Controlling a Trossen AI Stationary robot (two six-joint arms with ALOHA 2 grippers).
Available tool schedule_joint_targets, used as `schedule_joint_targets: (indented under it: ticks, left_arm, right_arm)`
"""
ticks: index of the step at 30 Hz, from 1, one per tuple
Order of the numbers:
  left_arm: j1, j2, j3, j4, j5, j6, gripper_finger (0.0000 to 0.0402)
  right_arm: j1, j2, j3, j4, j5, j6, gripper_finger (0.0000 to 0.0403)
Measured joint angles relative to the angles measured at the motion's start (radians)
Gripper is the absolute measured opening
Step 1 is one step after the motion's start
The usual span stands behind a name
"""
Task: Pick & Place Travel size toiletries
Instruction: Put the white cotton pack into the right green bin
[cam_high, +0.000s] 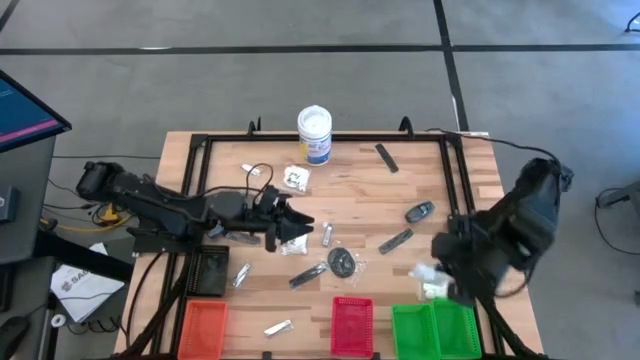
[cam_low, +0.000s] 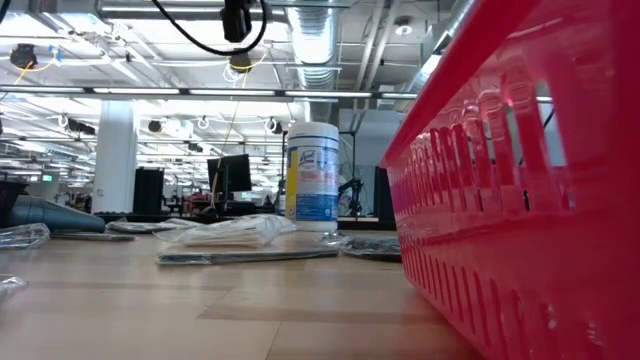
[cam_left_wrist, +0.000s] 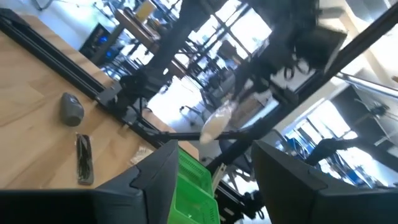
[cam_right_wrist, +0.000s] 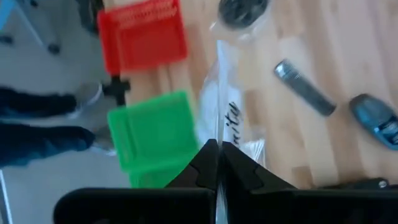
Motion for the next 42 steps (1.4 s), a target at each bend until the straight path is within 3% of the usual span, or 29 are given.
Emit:
schedule_joint_targets:
  ticks: [12,19,28,32,42]
  left_arm:
    - [-0.075,0.000,0.000,0.003,-0.262,-0.031,0.0169]
    - [-0.079,0.000,0.000,0.008,-0.291,-0.065,0.0163]
    - [-0.079,0.000,0.000,0.014,-0.291,-0.087,0.0163]
    - [-0.080,0.001,0.000,0.014,-0.290,-0.086,0.0163]
    - [-0.106,0.001,0.000,0.014,-0.291,-0.088,0.0163]
  right_arm:
    - [0.366,0.054,-0.159,0.001,0.002,0.231,0.0000]
    - [0.511,0.099,-0.281,0.037,-0.015,0.422,0.0000]
    - [0.512,0.129,-0.282,0.136,-0.015,0.362,0.0000]
    - [0.473,0.133,-0.281,0.227,-0.016,0.242,0.0000]
    - [0.410,0.214,-0.281,0.249,-0.102,-0.010,0.0000]
